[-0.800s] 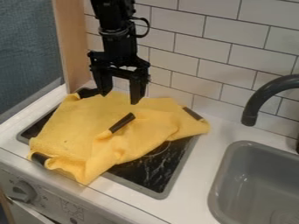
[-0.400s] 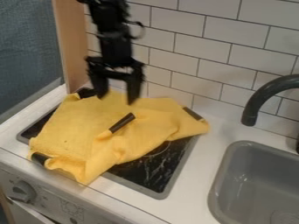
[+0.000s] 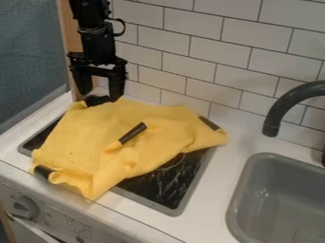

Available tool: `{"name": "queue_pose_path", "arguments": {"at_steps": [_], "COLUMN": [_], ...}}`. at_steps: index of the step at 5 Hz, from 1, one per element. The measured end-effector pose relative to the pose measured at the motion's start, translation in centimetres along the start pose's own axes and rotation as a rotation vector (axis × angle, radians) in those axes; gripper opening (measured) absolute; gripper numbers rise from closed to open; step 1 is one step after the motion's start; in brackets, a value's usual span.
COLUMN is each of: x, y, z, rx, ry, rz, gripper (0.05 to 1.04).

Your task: Fold the cloth into the left to right

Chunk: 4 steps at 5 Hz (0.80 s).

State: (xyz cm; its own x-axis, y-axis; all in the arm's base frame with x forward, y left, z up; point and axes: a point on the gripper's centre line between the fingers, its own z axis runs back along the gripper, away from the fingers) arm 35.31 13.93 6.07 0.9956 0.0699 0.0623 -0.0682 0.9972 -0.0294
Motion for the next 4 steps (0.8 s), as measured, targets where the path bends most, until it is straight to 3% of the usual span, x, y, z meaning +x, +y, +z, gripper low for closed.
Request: {"name": "queue_pose_path", "arguments": {"at_steps": [2, 3, 4], "x": [1.3, 2.3, 2.9], "y": [2.9, 4.2, 5.3], "z": [-1.1, -1.6, -2.8], "rx": [0.054, 0.064, 0.040], "ry": [-0.065, -0.063, -0.039], "rz": [-0.005, 0.023, 0.043], "gripper": [0.999, 0.999, 0.999]}}
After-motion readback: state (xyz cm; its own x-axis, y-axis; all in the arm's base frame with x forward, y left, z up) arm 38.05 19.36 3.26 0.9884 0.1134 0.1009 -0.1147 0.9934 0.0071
